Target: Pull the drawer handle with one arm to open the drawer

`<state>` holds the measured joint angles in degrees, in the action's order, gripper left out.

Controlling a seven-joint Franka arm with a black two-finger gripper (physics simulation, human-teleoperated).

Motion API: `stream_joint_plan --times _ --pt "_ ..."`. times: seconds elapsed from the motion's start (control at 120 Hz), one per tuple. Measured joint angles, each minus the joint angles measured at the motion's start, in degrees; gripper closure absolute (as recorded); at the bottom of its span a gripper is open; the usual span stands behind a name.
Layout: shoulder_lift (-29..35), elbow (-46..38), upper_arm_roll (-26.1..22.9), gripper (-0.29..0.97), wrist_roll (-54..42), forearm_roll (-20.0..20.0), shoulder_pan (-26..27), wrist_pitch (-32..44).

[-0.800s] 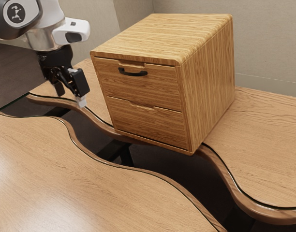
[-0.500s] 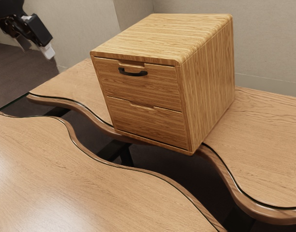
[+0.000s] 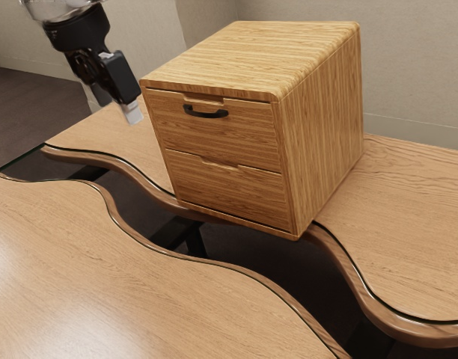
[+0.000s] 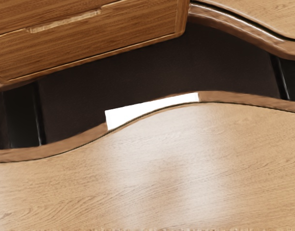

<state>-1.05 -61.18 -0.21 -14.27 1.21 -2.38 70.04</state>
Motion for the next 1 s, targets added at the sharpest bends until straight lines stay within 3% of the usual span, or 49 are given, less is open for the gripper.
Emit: stream_joint_plan --times 0.208,0.308,0.367,0.425,0.517,0.742,1.0 --pt "-0.6 -7.9 -1.8 0.0 2.8 -3.4 -1.3 -4.5" --pt "21.2 -40.0 -2.3 0.0 4.0 -7.2 0.1 3.8" --pt "29.0 -50.5 -3.6 0.0 1.7 -7.1 0.7 11.2" --pt "32.4 -56.1 -4.7 0.0 -4.0 -7.2 0.8 17.9" --pt "34.4 -61.1 -4.8 0.0 -10.0 -7.2 0.9 20.5" --pt "36.0 -66.6 -5.1 0.0 -32.8 -5.5 -0.1 40.1" --pt "26.7 -57.9 -5.3 0.0 -52.9 -1.2 -5.0 55.5"
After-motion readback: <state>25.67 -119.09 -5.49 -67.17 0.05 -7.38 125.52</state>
